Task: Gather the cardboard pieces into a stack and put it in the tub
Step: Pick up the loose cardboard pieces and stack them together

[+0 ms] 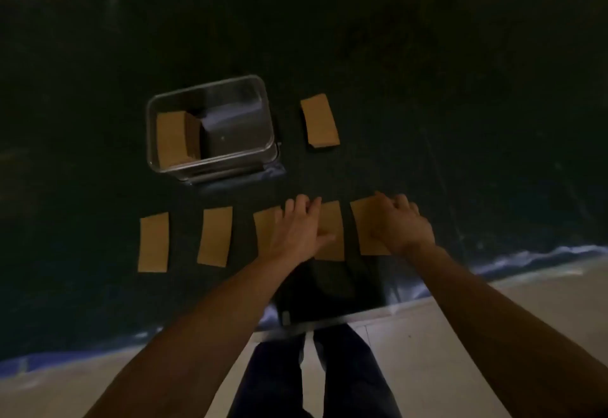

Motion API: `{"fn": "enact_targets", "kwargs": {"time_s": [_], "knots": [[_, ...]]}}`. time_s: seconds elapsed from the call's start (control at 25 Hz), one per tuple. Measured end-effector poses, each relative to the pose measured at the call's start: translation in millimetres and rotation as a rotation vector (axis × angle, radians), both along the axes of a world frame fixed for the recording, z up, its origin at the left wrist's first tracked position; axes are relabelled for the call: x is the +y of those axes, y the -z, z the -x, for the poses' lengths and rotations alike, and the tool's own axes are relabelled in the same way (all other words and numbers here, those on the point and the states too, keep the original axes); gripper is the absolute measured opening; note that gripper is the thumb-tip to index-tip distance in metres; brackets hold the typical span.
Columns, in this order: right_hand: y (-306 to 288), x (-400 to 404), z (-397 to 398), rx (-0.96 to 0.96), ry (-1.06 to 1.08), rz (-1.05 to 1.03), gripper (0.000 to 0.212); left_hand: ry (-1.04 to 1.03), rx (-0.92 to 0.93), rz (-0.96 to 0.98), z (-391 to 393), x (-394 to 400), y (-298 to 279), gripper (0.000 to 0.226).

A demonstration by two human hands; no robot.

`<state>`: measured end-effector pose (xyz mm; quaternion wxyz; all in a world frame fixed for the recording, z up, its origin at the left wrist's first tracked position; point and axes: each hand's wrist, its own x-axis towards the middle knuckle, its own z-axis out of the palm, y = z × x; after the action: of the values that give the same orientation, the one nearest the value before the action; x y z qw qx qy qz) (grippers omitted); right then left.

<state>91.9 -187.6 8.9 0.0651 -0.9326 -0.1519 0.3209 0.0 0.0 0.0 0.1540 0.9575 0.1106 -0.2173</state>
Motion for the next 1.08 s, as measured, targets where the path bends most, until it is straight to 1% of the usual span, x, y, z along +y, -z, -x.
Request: {"fn": "enact_targets", "kwargs": {"time_s": [0.04,0.16,0.32,0.44,0.52,0.6,0.68,0.76,0.84,0.88,0.92,1.0,1.08], "knots": [[4,3,-3,0.016,-0.010,0.027,0.072,-0.002,0.021,-0.015,-4,0,4,0.088],[13,9,-8,0.008,-0.010,0.056,0.075,-0.022,-0.003,-0.023,-11,4,12,0.086],[19,10,-6,-0.051,0.025,0.032,0.063,-0.072,-0.058,-0.004,-13,-2,17,0.076],[18,14,-6,-0.029,0.069,-0.002,0.057,-0.157,-0.047,0.040,-17,-4,17,0.073],[17,18,-8,-0.008,0.126,-0.039,0.052,-0.166,-0.059,0.061,-19,-5,16,0.070],[18,20,-7,-0.029,0.225,-0.147,0.040,-0.189,-0.081,0.130,-17,-5,16,0.056],[14,16,-6,-0.010,0.349,-0.290,0.034,-0.277,-0.087,0.298,-12,-2,11,0.032],[8,10,-7,0.125,0.529,-0.473,0.034,-0.385,-0.076,0.500,-10,6,5,0.022],[-6,11,-1,0.351,0.762,-0.664,0.030,-0.509,-0.042,0.744,-8,16,-10,0.019],[-14,14,3,0.459,0.869,-0.716,0.024,-0.550,-0.018,0.851,-8,21,-19,0.018],[-21,18,8,0.554,0.924,-0.743,0.022,-0.568,0.002,0.929,-8,24,-27,0.017],[-33,28,21,0.729,0.927,-0.806,0.025,-0.538,-0.009,0.960,-7,26,-40,0.018],[-41,38,30,0.857,0.955,-0.867,0.028,-0.516,-0.050,0.912,-8,23,-43,0.018]]}}
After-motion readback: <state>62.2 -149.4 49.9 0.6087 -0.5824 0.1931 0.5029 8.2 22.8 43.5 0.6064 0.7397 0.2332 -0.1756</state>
